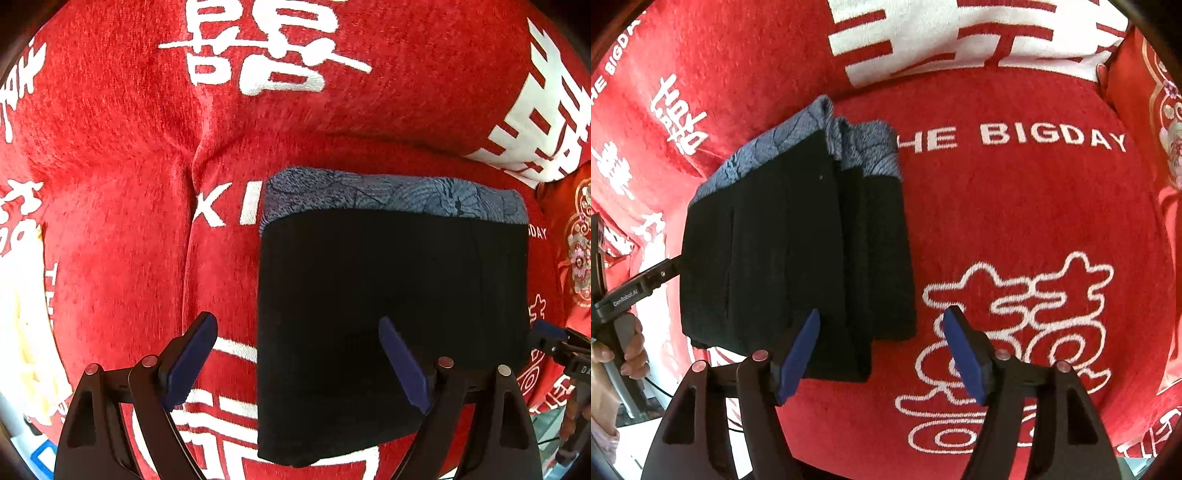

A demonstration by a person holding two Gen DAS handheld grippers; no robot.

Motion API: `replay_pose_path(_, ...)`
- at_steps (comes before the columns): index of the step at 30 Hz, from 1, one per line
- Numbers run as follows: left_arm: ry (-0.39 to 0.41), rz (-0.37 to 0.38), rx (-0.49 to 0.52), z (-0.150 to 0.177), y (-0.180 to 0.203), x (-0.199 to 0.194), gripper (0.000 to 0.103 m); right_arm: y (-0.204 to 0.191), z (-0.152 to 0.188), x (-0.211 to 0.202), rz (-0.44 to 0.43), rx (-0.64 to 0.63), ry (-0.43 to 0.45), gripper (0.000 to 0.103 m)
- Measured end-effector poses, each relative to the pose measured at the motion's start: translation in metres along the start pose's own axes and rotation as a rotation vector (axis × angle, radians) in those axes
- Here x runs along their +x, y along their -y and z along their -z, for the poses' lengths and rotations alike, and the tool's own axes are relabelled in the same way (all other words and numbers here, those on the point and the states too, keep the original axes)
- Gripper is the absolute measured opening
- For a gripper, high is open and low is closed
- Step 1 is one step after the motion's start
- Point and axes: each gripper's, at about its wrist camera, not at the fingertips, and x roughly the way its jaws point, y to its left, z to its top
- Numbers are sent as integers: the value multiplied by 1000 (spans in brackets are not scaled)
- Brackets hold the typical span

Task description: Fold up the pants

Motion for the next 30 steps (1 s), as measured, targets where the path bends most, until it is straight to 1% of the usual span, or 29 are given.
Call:
replay_pose_path(5,-11,-1,-30,-6,-12,5,90,13,-9,-1,-30,43,1,73)
replay_pose_path(7,-17,22,-42,-8,-19,6,90,19,-14,-2,-58,65,4,73)
replay_pose_path(12,-66,121,-60,-13,-31,18,90,27,-24,1,-146,74,-6,73)
replay_pose_path(16,-81,170,-44,-14,-34,25,90,29,-31,8,-207,68,-19,73)
replay_pose_path(18,-88,212,-45,-16,-36,32,90,30,-32,13,-216,73,-28,73)
replay_pose_path(21,-106,270,-73,-19,-42,44,90,35,-35,21,-246,75,-45,73)
replay_pose_path(24,-110,332,-78,-21,-45,51,90,36,-40,31,-295,69,-61,73)
replay_pose_path(29,-134,421,-102,-25,-48,70,90,42,-48,43,-412,68,-80,74)
replay_pose_path(30,-135,432,-103,-25,-46,68,91,41,-49,44,-420,61,-82,74)
